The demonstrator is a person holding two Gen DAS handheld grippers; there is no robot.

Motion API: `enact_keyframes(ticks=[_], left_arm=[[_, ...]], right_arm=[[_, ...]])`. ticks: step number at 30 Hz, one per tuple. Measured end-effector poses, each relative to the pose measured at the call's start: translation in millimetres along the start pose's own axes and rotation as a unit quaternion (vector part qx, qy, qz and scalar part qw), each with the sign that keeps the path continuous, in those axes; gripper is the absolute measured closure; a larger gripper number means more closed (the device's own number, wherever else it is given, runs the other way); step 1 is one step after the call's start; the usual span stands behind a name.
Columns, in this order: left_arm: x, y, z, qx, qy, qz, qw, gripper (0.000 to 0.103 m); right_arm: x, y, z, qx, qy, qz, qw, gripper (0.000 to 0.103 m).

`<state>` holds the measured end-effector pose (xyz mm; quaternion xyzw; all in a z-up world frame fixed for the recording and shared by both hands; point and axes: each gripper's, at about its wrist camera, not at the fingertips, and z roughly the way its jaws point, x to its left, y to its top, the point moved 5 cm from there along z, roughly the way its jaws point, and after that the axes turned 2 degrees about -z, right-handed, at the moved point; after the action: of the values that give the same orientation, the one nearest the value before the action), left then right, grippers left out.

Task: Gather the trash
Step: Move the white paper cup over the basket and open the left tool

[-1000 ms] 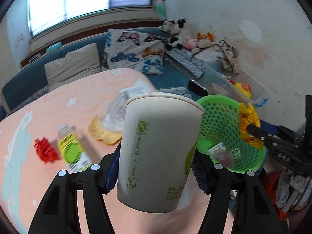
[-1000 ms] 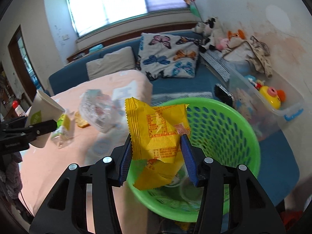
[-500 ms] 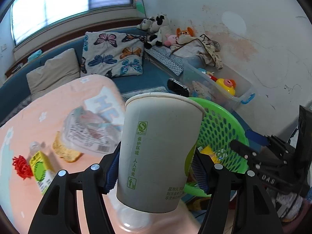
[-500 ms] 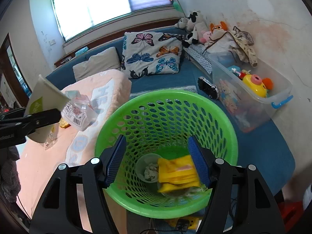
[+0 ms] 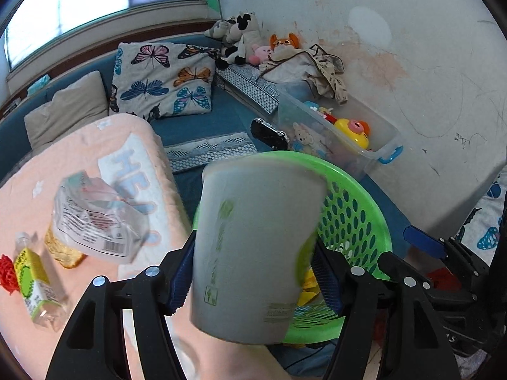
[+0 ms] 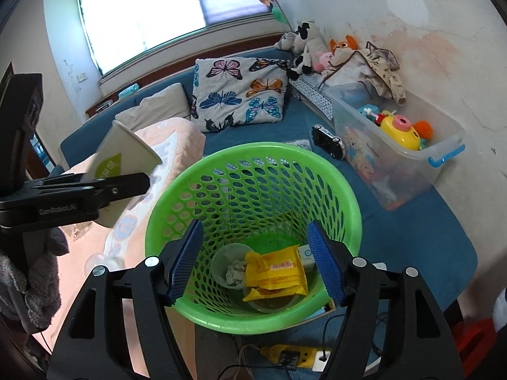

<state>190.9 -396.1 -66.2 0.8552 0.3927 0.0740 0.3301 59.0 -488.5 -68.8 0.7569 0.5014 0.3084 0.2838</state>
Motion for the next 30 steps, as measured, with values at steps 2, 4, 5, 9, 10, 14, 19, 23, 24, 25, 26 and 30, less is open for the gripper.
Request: enact_keyframes(ticks=[2, 4, 5, 9, 10, 14, 19, 23, 24, 25, 26, 30], left_arm=[[-1, -1, 2, 0.001, -0.003, -0.004, 1.0, 0.032], [-4, -2, 4, 0.001, -0.004, -0.002, 1.0, 0.031], [-5, -2, 4, 0.0, -0.006, -0.001, 1.0, 0.03], [-6, -3, -1, -0.005, -0.008, -0.001, 1.0, 0.024], [-4, -4, -4, -0.007, -0.006, -0.001, 1.0, 0.024], [10, -9, -17, -0.013, 0.018, 0.0, 0.9998, 0.024], [41, -15, -36, -0.02, 0.055, -0.015, 0.9982, 0.024], [81, -21, -49, -0.021, 0.091, -0.041, 0.9948, 0.024], [90, -23, -52, -0.02, 0.098, -0.049, 0.9937, 0.024], [101, -25, -55, -0.019, 0.107, -0.059, 0.9923, 0.024], [110, -27, -57, -0.018, 0.115, -0.065, 0.9911, 0.024], [158, -38, -67, -0.017, 0.16, -0.101, 0.9818, 0.024]], right_arm=[[-2, -2, -1, 0.0, 0.0, 0.002, 1.0, 0.035], [-3, -3, -2, 0.0, 0.0, 0.005, 1.0, 0.035], [-4, -4, -2, 0.0, 0.001, 0.007, 1.0, 0.035], [-2, -5, -3, 0.001, 0.002, 0.006, 1.0, 0.035], [-1, -5, -4, 0.001, 0.003, 0.005, 1.0, 0.035], [6, -4, -7, -0.002, 0.009, -0.002, 1.0, 0.035], [20, 1, -7, -0.004, 0.018, -0.013, 1.0, 0.034], [37, 4, -6, -0.006, 0.026, -0.03, 0.999, 0.034], [42, 6, -6, -0.007, 0.029, -0.035, 0.999, 0.034], [48, 7, -6, -0.007, 0.032, -0.04, 0.999, 0.033], [54, 9, -5, -0.008, 0.035, -0.046, 0.998, 0.033], [74, 16, -3, -0.009, 0.047, -0.061, 0.997, 0.032]])
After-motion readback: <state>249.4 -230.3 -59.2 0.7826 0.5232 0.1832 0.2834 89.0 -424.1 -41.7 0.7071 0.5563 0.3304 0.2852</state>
